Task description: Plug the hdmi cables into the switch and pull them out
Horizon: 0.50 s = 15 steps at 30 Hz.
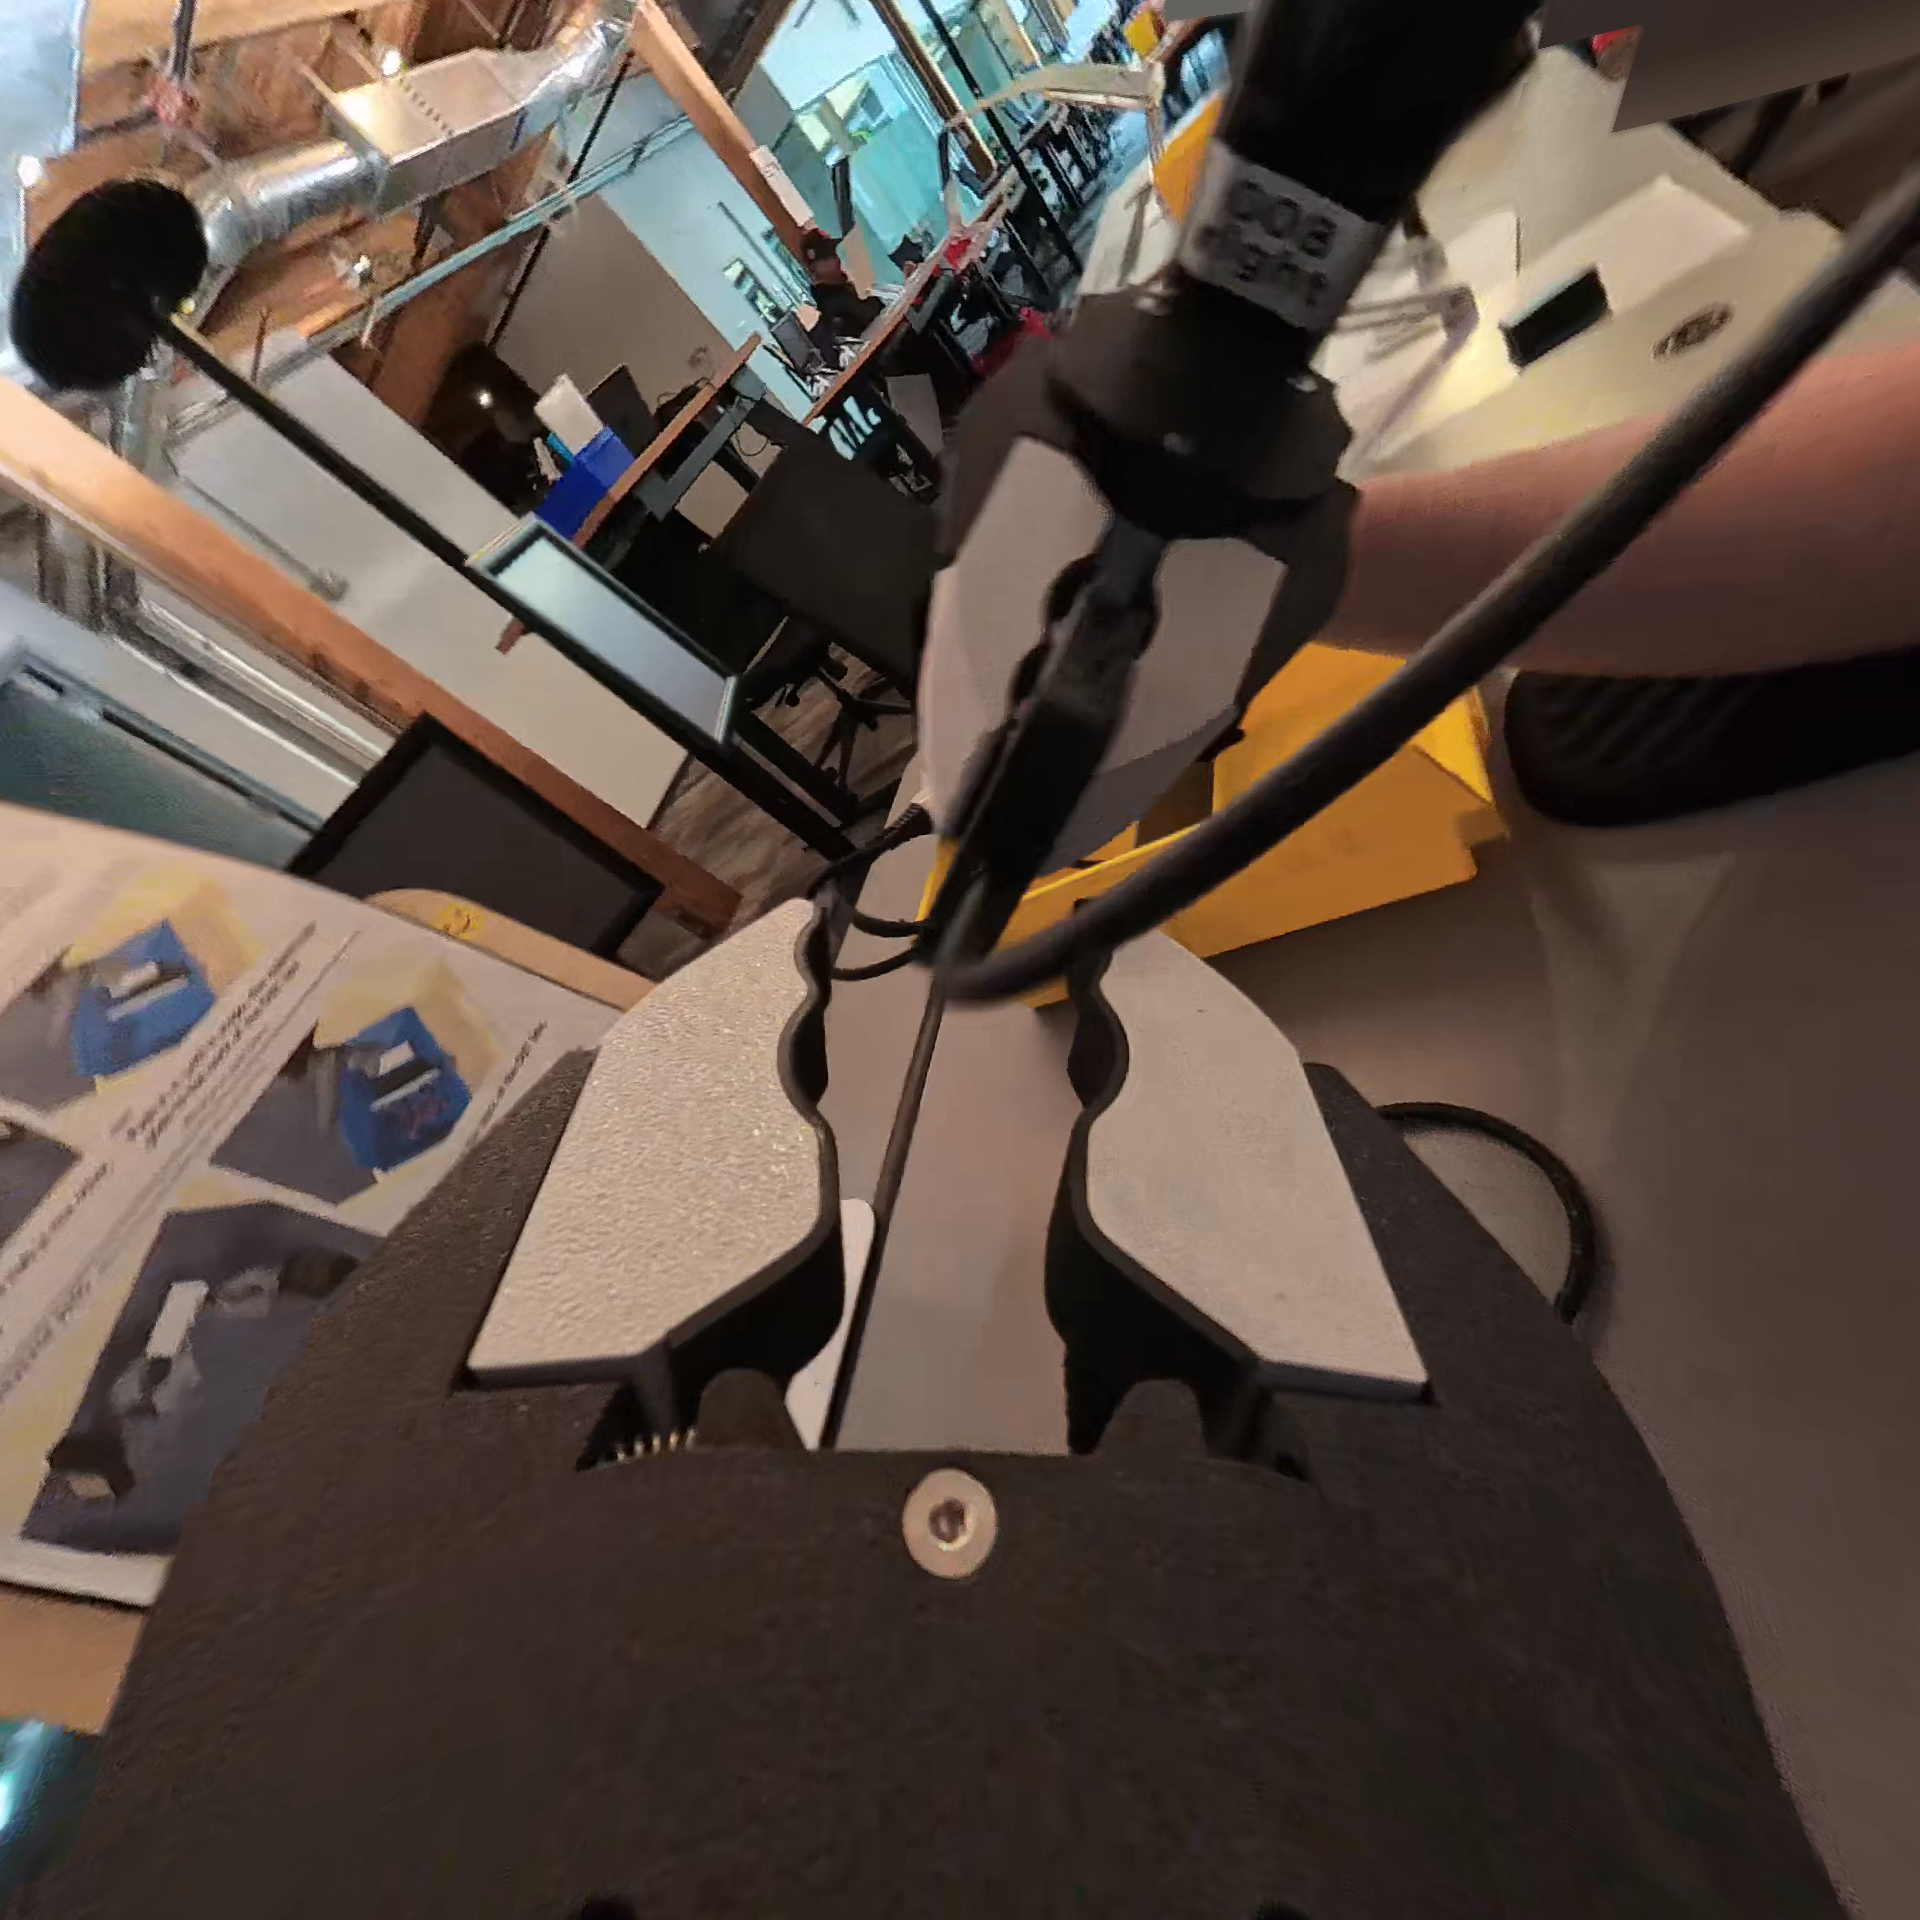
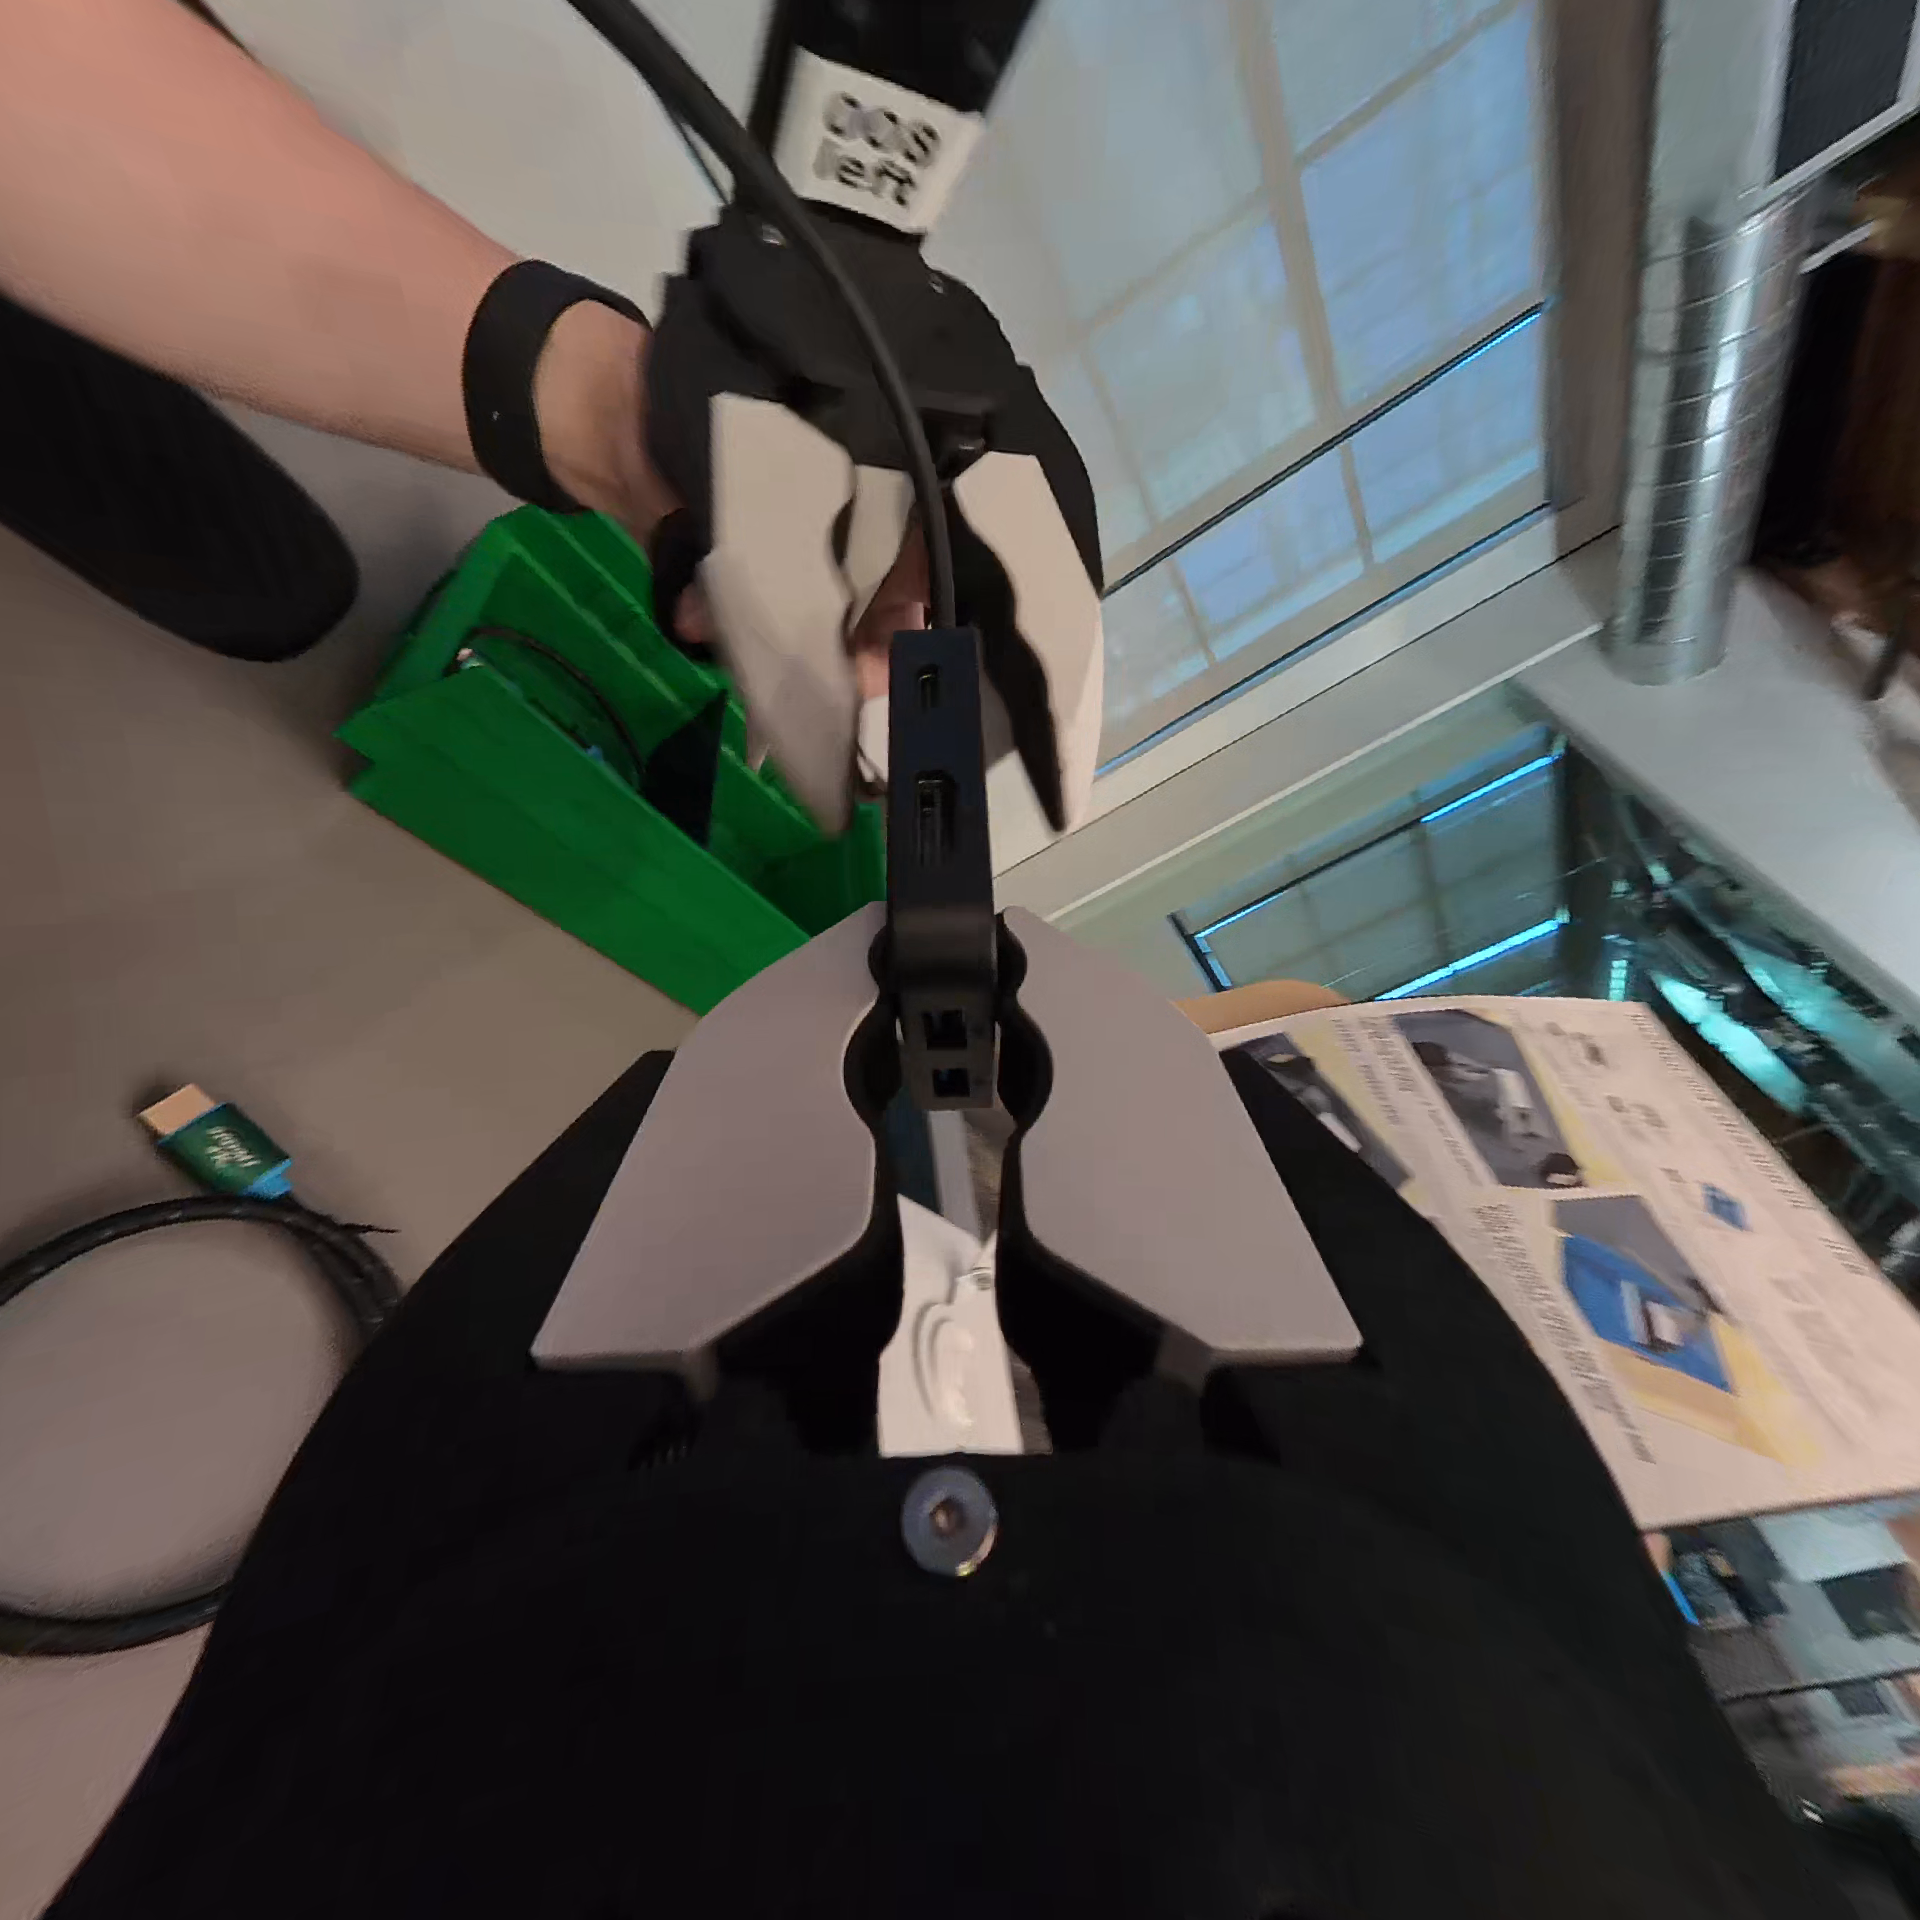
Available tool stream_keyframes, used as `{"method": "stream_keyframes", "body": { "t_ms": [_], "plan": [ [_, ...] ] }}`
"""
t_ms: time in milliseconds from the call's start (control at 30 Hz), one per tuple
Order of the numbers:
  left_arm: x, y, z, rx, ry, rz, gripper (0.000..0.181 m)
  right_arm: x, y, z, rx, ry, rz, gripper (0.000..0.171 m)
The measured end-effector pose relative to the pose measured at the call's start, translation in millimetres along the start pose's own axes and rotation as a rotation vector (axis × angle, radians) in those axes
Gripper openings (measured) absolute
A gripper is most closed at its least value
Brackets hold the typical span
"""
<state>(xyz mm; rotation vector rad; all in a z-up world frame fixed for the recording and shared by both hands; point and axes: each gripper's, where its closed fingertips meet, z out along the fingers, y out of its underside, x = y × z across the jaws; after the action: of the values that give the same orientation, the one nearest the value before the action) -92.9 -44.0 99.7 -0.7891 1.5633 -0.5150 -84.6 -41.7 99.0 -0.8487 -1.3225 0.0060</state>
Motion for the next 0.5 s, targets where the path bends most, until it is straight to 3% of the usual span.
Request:
{"method": "stream_keyframes", "body": {
  "t_ms": [100, 200, 367, 500],
  "plan": [
    [16, -2, 15, 0.006, -0.020, 0.088, 0.036, -11, 6, 6, -0.023, -0.061, 0.018, 0.015],
    [26, -8, 18, 0.079, 0.027, 0.094, 0.016, -21, 11, 10, -0.048, -0.118, 0.040, 0.015],
    [23, -3, 15, 0.076, 0.015, 0.159, 0.014, -14, 18, 9, -0.048, -0.083, 0.076, 0.023],
    [23, -7, 5, 0.140, 0.034, 0.119, 0.014, -17, 12, 9, -0.011, -0.110, 0.102, 0.017]
  ]
}}
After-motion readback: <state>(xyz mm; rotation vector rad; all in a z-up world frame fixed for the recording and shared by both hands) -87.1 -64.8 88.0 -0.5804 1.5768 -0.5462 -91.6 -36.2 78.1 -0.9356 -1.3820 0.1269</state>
